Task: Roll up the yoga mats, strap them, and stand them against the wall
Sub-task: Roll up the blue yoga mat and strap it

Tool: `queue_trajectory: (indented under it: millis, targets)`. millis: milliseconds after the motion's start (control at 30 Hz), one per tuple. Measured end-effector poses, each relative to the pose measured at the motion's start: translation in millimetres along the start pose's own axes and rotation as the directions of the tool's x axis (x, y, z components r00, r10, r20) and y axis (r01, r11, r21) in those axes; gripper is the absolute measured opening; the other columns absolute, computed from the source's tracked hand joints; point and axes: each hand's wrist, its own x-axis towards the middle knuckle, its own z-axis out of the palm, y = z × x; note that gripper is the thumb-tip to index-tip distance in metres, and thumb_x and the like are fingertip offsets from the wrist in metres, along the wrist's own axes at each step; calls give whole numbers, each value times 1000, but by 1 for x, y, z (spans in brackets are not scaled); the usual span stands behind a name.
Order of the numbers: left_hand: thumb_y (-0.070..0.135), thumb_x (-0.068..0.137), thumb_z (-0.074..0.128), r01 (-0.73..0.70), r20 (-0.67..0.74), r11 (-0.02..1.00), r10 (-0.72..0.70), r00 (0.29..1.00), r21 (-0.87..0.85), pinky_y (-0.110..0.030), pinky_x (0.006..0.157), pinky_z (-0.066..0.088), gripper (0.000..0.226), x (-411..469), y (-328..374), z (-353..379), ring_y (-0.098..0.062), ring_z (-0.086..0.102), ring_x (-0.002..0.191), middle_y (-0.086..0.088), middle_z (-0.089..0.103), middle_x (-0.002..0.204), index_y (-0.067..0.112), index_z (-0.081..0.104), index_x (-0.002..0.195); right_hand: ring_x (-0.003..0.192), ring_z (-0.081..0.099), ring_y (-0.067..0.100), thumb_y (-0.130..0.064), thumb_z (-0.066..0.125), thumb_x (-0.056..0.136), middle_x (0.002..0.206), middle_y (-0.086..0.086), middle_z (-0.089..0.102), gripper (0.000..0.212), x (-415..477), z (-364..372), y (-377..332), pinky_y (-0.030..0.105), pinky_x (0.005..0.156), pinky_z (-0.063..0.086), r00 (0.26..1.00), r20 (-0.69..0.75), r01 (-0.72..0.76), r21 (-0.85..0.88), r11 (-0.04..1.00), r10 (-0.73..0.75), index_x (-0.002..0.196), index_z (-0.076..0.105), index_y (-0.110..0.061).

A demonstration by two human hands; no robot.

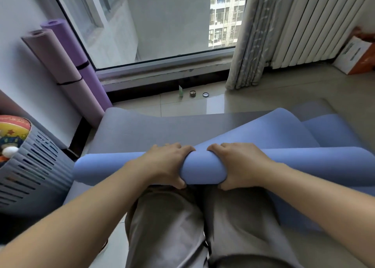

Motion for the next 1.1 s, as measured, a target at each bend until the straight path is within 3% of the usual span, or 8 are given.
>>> queue_trajectory:
  millis: [167, 333, 433, 633, 733, 867, 967, 1100]
  targets:
    - [48, 74, 62, 48, -186, 975, -8, 982, 215, -48, 109, 28, 82, -15, 0, 0, -24, 52, 115, 3, 46, 130, 36, 18, 142, 93, 59, 17, -54, 73, 58, 103, -11, 64, 73, 9, -20, 4, 28, 65, 36, 1000, 1, 15, 58, 998, -15, 123, 45, -38]
    - [36, 57, 69, 32, -475, 950, 126, 871, 311, -46, 83, 45, 77, -25, -16, -53, -33, 62, 89, -3, 61, 109, 33, 40, 128, 94, 60, 20, -52, 71, 61, 106, -13, 64, 67, 5, -62, -3, 31, 66, 38, 966, -255, -20, 68, 997, 37, 122, 46, -40]
    - [35, 56, 73, 74, -524, 922, 149, 839, 379, -46, 82, 45, 77, -38, -11, -70, -32, 59, 93, -3, 60, 108, 34, 39, 125, 98, 59, 19, -53, 71, 61, 113, -15, 61, 72, -6, -66, -11, 30, 68, 36, 924, -372, -48, 98, 994, 82, 126, 42, -42]
    - [44, 71, 62, 22, -195, 940, 48, 980, 339, -36, 85, 41, 77, -71, 19, -50, -22, 52, 104, 6, 46, 120, 43, 18, 135, 95, 57, 11, -56, 75, 57, 102, -19, 60, 78, -35, -43, -24, 26, 71, 43, 999, -14, 34, 196, 980, -32, 125, 39, -45]
    - [46, 68, 65, -2, -50, 988, 9, 999, 157, -31, 72, 41, 75, -79, 20, -34, -18, 54, 97, 10, 49, 111, 45, 24, 131, 89, 52, 3, -54, 80, 56, 90, -24, 53, 72, -31, -43, -24, 17, 67, 41, 970, 224, 41, 243, 969, -97, 117, 41, -48]
    - [43, 66, 71, 11, 85, 1000, -9, 996, -19, -33, 74, 48, 68, -79, 16, -19, -18, 56, 92, 10, 52, 105, 44, 33, 122, 100, 54, 4, -53, 83, 56, 108, -24, 55, 74, -17, -35, -23, 30, 89, 48, 902, 393, 49, 316, 948, -177, 118, 43, -48]
    - [41, 64, 73, 28, 204, 988, 4, 979, -151, -39, 85, 49, 67, -72, 8, -3, -17, 55, 97, 9, 55, 107, 44, 36, 120, 116, 48, 10, -58, 78, 63, 123, -17, 49, 82, -19, -25, -28, 32, 99, 41, 899, 397, 82, 262, 962, -185, 131, 35, -43]
    - [41, 65, 77, 73, 353, 956, 33, 935, -283, -40, 92, 48, 74, -57, -6, -5, -14, 58, 104, 13, 59, 115, 46, 37, 127, 122, 39, 17, -71, 64, 66, 135, -9, 37, 104, -42, -12, -45, 34, 99, 36, 969, 157, 204, -57, 977, -193, 147, 11, -32]
